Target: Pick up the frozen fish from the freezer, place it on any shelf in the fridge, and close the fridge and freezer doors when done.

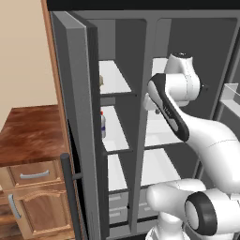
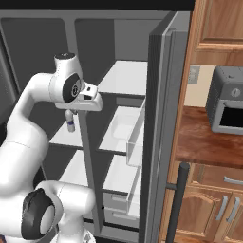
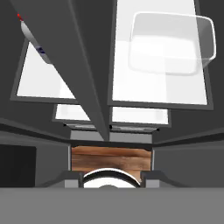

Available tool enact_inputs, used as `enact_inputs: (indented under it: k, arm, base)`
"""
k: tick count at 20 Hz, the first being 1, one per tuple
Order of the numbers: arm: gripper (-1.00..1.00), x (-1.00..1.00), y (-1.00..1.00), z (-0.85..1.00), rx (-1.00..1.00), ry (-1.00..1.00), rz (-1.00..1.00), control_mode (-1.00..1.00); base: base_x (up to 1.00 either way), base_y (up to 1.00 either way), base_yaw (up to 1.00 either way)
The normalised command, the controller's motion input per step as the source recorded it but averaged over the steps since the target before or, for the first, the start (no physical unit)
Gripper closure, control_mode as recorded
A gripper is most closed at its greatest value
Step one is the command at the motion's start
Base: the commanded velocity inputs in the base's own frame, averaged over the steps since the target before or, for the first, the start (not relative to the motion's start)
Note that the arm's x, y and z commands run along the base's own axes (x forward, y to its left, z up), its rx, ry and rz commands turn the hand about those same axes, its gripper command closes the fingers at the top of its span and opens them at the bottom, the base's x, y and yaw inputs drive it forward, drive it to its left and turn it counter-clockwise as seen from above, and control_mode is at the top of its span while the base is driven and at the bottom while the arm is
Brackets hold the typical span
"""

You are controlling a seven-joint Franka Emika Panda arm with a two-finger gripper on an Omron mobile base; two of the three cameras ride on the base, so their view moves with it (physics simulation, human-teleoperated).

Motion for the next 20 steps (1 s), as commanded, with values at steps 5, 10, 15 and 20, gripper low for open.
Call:
enact_inputs:
  k: [5, 10, 15, 20]
  arm:
    - [-1.00, -0.33, 0.00, -0.08, 0.00, -0.03, 0.00, -1.00]
    - [-1.00, -0.33, 0.06, -0.25, 0.00, -0.26, -0.03, -1.00]
    - [-1.00, -0.32, 0.00, -0.15, 0.05, -0.25, -0.07, -1.00]
    - [-1.00, -0.16, 0.00, -0.08, 0.02, -0.12, -0.02, -1.00]
  base:
    - [0.00, 0.00, 0.00]
    - [0.00, 0.00, 0.00]
    - [0.00, 0.00, 0.00]
    - [0.00, 0.00, 0.00]
